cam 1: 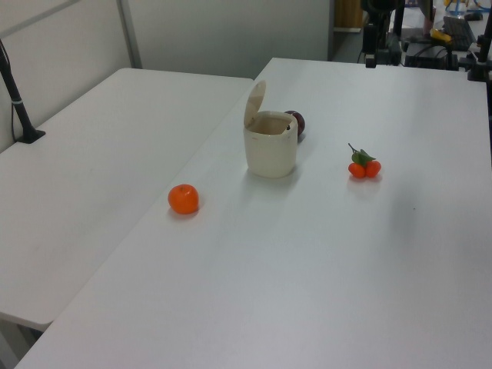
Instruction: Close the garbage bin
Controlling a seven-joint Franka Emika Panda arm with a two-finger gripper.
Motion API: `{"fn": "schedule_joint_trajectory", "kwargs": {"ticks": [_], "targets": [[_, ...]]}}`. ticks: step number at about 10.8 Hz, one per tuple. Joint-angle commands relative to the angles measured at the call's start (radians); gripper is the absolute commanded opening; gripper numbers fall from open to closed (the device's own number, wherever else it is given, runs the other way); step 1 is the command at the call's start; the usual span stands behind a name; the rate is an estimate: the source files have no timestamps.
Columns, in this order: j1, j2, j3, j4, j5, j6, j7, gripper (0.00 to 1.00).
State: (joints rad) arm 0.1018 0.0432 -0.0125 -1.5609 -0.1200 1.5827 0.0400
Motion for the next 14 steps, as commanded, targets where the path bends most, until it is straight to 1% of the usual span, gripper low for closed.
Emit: {"fn": "schedule_joint_trajectory", "kwargs": {"ticks": [1,2,3,4,8,9,11,12,14], "targets": [[0.003,-0.020,-0.006,-0.021,0.010,0.016,-0.026,0.70],[0.003,-0.020,-0.006,-0.022,0.010,0.017,-0.028,0.41],[0.003,-0.017,-0.006,-0.021,0.010,0.019,-0.026,0.15],[0.003,-0.017,-0.006,-0.021,0.011,0.019,-0.026,0.00],[0.003,-0.011,-0.006,-0.021,0.013,0.020,-0.023,0.00],[0.003,-0.005,-0.006,-0.019,0.025,0.025,-0.019,0.00],[0.000,-0.002,-0.006,-0.019,0.048,0.109,-0.011,0.00],[0.001,0.016,-0.007,-0.018,0.051,0.153,-0.008,0.00],[0.003,0.030,-0.007,-0.011,0.052,0.302,0.024,0.00]]}}
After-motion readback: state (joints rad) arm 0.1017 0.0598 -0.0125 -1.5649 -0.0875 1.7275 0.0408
